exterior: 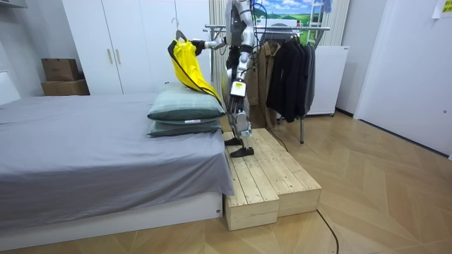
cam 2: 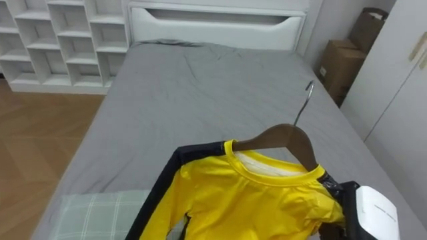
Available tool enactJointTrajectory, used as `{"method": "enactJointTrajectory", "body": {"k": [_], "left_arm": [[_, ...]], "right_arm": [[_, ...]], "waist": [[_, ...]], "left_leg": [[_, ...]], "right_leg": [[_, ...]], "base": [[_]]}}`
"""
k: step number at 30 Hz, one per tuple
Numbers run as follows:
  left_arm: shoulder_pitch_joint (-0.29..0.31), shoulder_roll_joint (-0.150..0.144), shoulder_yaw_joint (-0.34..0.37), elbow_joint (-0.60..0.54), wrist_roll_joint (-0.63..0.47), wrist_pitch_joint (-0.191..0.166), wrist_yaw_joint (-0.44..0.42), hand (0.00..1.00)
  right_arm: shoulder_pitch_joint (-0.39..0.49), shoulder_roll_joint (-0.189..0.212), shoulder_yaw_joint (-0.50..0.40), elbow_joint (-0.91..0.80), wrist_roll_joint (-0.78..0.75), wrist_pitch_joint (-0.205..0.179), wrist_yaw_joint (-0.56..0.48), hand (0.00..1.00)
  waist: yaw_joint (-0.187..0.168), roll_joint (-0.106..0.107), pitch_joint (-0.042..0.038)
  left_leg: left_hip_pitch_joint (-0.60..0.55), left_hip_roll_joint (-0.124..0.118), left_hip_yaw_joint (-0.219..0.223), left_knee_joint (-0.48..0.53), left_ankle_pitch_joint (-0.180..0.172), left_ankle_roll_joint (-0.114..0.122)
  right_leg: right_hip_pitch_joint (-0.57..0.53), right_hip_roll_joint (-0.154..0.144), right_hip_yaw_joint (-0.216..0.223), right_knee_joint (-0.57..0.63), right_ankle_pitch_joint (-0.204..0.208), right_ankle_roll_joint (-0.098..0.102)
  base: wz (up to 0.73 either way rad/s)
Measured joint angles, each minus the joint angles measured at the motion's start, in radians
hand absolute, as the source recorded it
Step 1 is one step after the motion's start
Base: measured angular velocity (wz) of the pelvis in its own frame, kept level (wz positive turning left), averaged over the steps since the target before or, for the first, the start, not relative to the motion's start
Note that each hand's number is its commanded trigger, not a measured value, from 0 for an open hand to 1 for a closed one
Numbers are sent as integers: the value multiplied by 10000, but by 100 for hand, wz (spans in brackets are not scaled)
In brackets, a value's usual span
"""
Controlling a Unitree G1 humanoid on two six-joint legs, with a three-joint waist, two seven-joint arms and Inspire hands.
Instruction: Hang clothes
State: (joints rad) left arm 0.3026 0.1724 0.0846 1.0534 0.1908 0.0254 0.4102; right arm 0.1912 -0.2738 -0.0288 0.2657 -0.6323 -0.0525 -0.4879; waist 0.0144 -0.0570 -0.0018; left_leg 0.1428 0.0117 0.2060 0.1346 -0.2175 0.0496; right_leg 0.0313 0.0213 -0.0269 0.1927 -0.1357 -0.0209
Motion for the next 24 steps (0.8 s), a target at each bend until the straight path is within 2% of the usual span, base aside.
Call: {"method": "enactJointTrajectory", "body": {"k": [4, 6, 7, 8, 9, 11, 12, 13, 14, 15, 16, 17, 18, 19, 20, 21, 24], "left_arm": [[-90, 5, 161, -1, -1, 85, -89, 0], [-280, 10, 328, 22, -7, 158, -102, 0], [-283, 13, 395, 48, -22, 179, -100, 0], [-273, 13, 517, 59, -46, 195, -83, 0], [-274, 12, 555, 65, -77, 202, -61, 0], [-270, 9, 684, 170, -350, 312, 48, 0], [-265, 10, 683, 244, -439, 367, 100, 0], [-264, 20, 686, 397, -660, 482, 169, 0], [-261, 45, 670, 466, -790, 611, 183, 0], [-265, 49, 672, 466, -818, 662, 187, 0], [-279, 46, 637, 462, -807, 771, 192, 0], [-278, 51, 608, 463, -808, 869, 194, 0], [-282, 71, 618, 464, -808, 918, 199, 0], [-339, 107, 714, 475, -798, 993, 208, 0], [-370, 107, 789, 510, -798, 1024, 219, 0], [-373, 125, 809, 558, -798, 1036, 252, 0], [-330, 380, 779, 867, -804, 1422, 357, 0]], "right_arm": [[40, 7, -137, -265, -557, 31, 2, 100], [39, 9, -159, -457, -778, 104, 9, 100], [36, 12, -155, -644, -832, 106, 15, 100], [29, 21, -127, -812, -841, 97, 20, 100], [28, 26, -126, -896, -857, 95, 20, 100], [14, 42, -119, -1197, -1112, 230, 27, 100], [0, 57, -110, -1268, -1208, 266, 38, 100], [-64, 69, -27, -1333, -1360, 327, 51, 100], [-74, 78, 56, -1368, -1411, 342, 69, 100], [-69, 80, 81, -1413, -1416, 358, 91, 100], [-68, 78, 85, -1525, -1410, 413, 135, 100], [-93, 80, 93, -1653, -1407, 420, 154, 100], [-157, 88, 109, -1695, -1407, 386, 169, 100], [-261, 73, 134, -1840, -1423, 360, 265, 100], [-296, -29, 137, -2119, -1367, 366, 390, 100], [-332, -60, 142, -2263, -1345, 367, 448, 100], [-722, -71, 462, -2528, -1214, 326, 572, 100]], "waist": [[-99, 42, 8], [-48, 62, 26], [159, 64, 23], [279, 95, 48], [318, 79, 35], [487, 39, 78], [519, 45, 83], [520, 65, 107], [522, 103, 138], [514, 77, 150], [480, 25, 152], [498, -18, 122], [488, -63, 132], [429, -193, 162], [401, -122, 213], [406, -101, 236], [355, -178, 228]], "left_leg": [[102, 139, 930, -1, -144, -36], [172, 203, 1455, -23, -184, -74], [248, 288, 1933, -12, -277, -118], [323, 352, 2437, 15, -322, -161], [343, 375, 2644, 21, -350, -180], [374, 477, 3477, 186, -512, -251], [372, 522, 3701, 205, -578, -274], [401, 634, 4108, 351, -706, -323], [420, 701, 4582, 365, -750, -377], [457, 706, 4799, 368, -773, -408], [550, 663, 5135, 377, -815, -478], [609, 651, 5428, 453, -862, -563], [606, 674, 5530, 572, -897, -622], [609, 787, 5621, 914, -949, -725], [569, 970, 5770, 1171, -1008, -825], [546, 1052, 5804, 1324, -1032, -865], [277, 1612, 5664, 2816, -1055, -905]], "right_leg": [[-432, 213, 600, 195, 104, -56], [-639, 314, 639, 336, 176, -110], [-776, 316, 239, 434, 233, -190], [-937, 274, -496, 532, 294, -290], [-1000, 242, -927, 560, 326, -344], [-1320, 114, -2348, 713, 439, -532], [-1376, 101, -2575, 739, 457, -563], [-1462, 83, -2944, 866, 464, -573], [-1561, -3, -3230, 1310, 311, -539], [-1665, -198, -3410, 1764, 69, -526], [-1825, -695, -3456, 2654, -454, -437], [-1778, -1173, -3396, 2918, -692, -290], [-1761, -1284, -3274, 2846, -779, -253], [-1809, -1171, -3193, 2633, -815, -317], [-1814, -1013, -3170, 2524, -749, -438], [-1824, -946, -3166, 2508, -748, -499], [-1785, -637, -3068, 2426, -806, -769]], "base": [[-66], [-89], [-119], [-120], [-112], [-103], [-97], [-85], [-72], [-53], [-49], [-55], [-58], [-51], [-49], [-54], [-61]]}}
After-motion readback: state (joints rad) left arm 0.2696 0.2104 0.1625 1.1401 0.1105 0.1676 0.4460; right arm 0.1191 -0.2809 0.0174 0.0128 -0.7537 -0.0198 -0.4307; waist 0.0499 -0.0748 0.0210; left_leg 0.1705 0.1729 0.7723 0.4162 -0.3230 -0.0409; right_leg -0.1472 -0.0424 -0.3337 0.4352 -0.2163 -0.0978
